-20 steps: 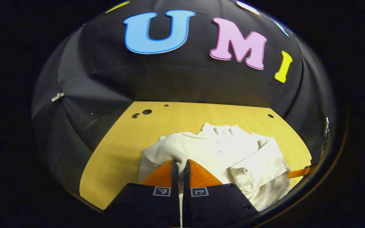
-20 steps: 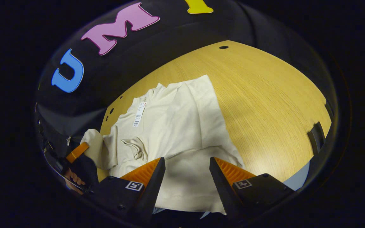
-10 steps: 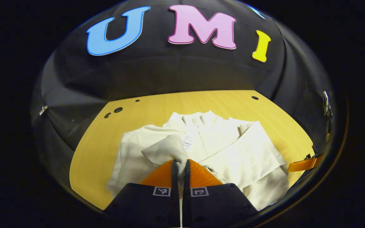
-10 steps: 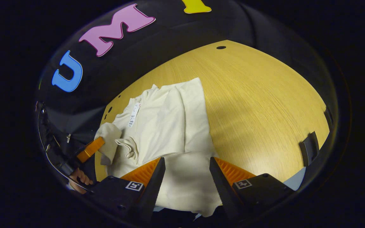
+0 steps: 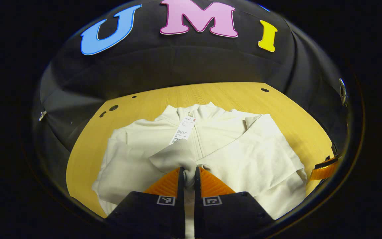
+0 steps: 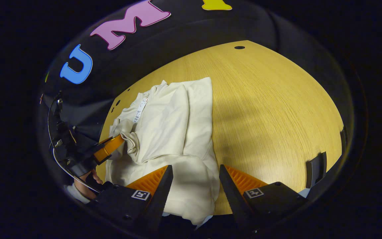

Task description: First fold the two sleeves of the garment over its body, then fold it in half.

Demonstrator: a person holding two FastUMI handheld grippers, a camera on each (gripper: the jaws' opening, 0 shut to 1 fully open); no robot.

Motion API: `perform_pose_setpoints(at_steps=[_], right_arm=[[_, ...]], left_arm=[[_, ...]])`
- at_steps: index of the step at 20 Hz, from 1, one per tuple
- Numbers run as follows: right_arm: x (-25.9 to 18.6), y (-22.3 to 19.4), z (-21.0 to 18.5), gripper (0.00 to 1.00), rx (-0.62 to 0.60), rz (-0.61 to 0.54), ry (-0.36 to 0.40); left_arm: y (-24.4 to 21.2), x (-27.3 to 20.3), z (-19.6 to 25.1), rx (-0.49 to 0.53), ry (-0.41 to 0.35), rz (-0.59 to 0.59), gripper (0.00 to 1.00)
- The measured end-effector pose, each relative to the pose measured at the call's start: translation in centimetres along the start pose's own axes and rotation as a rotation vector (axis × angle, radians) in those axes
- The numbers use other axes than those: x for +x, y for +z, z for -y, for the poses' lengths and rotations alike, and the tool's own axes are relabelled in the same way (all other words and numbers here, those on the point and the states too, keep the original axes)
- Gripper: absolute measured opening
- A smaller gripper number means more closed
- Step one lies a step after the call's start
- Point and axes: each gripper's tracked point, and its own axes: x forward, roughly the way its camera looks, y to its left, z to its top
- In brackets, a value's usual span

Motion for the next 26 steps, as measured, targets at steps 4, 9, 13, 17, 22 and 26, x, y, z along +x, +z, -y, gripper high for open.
perform_pose_setpoints(at_steps=[4,9,13,17,22,26], right_arm=[[0.0,0.2,1.1,0.88,0.000,-0.006,0.002],[0.2,-0.4,1.3,0.88,-0.007,-0.025,0.009],[0.2,-2.4,1.1,0.88,-0.041,-0.068,0.009],[-0.6,-4.7,0.5,0.88,-0.062,-0.106,0.000],[-1.8,-7.0,0.3,0.93,-0.073,-0.130,-0.028],[-2.6,-9.1,1.0,0.96,-0.069,-0.154,-0.071]], left_arm=[[1.1,-0.4,1.6,-0.023,-0.019,0.051,0.46],[1.9,-2.8,3.6,-0.039,-0.095,0.127,0.72],[0.5,-4.9,1.5,-0.058,-0.072,0.115,0.95],[-1.6,-7.3,-1.5,-0.080,-0.047,0.087,0.95],[-5.4,-10.3,-6.1,-0.095,0.005,0.030,0.95],[-9.4,-12.3,-8.6,-0.120,0.005,-0.047,0.95]])
